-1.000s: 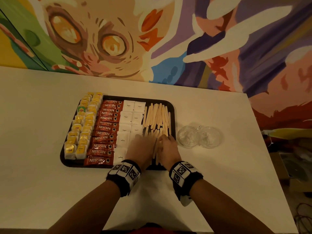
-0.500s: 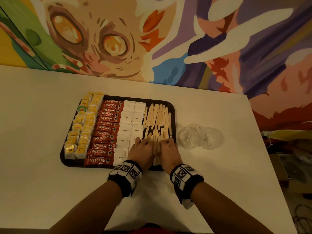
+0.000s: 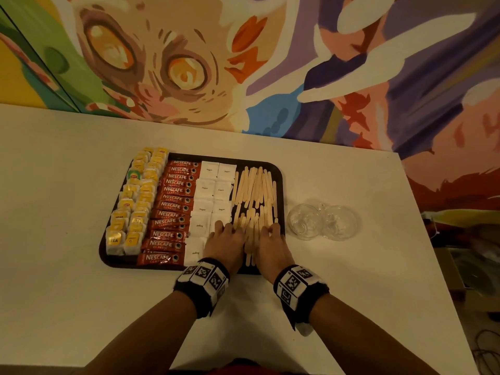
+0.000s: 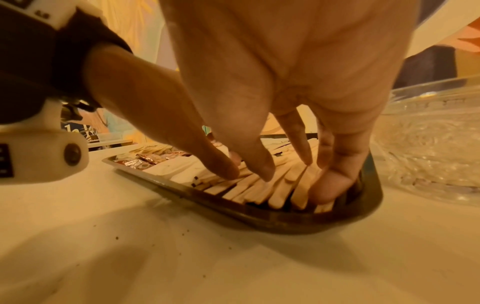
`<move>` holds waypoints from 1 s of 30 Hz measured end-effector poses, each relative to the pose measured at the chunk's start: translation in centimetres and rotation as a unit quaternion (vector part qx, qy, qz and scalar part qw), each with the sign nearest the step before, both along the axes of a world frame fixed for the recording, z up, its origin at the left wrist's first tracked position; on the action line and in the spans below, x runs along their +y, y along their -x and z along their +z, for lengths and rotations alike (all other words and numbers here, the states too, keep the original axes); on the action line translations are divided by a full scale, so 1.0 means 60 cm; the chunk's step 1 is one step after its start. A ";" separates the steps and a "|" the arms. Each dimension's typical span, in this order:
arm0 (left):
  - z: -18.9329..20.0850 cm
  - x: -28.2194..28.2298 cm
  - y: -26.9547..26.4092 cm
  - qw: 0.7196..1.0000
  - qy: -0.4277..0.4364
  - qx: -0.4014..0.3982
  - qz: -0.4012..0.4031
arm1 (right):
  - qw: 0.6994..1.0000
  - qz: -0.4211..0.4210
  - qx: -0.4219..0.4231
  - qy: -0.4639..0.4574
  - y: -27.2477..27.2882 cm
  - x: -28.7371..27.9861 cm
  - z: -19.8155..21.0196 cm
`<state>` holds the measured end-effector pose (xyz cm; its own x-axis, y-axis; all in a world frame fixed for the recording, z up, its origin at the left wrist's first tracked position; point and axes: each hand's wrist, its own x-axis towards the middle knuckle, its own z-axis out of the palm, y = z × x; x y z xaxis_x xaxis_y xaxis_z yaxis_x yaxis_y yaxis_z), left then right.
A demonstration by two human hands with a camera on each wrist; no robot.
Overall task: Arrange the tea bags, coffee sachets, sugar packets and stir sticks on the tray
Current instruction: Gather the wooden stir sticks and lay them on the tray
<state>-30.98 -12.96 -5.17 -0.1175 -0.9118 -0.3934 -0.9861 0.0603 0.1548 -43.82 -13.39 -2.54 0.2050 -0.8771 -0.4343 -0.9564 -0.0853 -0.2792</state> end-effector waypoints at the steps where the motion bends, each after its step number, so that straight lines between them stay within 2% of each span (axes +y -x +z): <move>1: -0.005 -0.001 0.000 1.000 0.000 0.005 -0.012 | 1.000 -0.002 0.002 0.000 -0.002 0.000 -0.003; 3: -0.011 -0.002 -0.001 0.999 0.004 0.009 -0.034 | 1.000 -0.012 0.006 0.002 -0.006 0.000 -0.003; 8: -0.014 -0.004 -0.008 1.000 -0.009 0.025 0.007 | 1.000 0.001 -0.005 0.025 -0.019 -0.022 0.004; 11: -0.012 -0.006 -0.003 0.999 -0.029 0.029 -0.036 | 1.000 0.002 -0.003 0.029 -0.030 -0.048 0.003; 13: -0.003 -0.013 -0.005 0.998 -0.020 0.049 -0.022 | 0.999 -0.003 -0.005 0.033 -0.038 -0.071 0.003; 17: 0.017 -0.054 -0.016 0.997 0.050 0.065 0.009 | 0.999 0.003 0.007 0.050 -0.049 -0.114 -0.002; 21: 0.037 -0.113 -0.023 0.997 0.023 0.067 0.029 | 0.998 0.028 0.035 0.041 -0.059 -0.133 -0.016; 26: 0.029 -0.152 -0.024 0.999 -0.030 0.031 -0.024 | 0.997 0.048 0.044 0.030 -0.049 -0.133 -0.021; 30: 0.022 -0.150 -0.024 0.998 -0.009 -0.013 -0.066 | 0.997 0.067 0.024 0.034 -0.039 -0.136 -0.026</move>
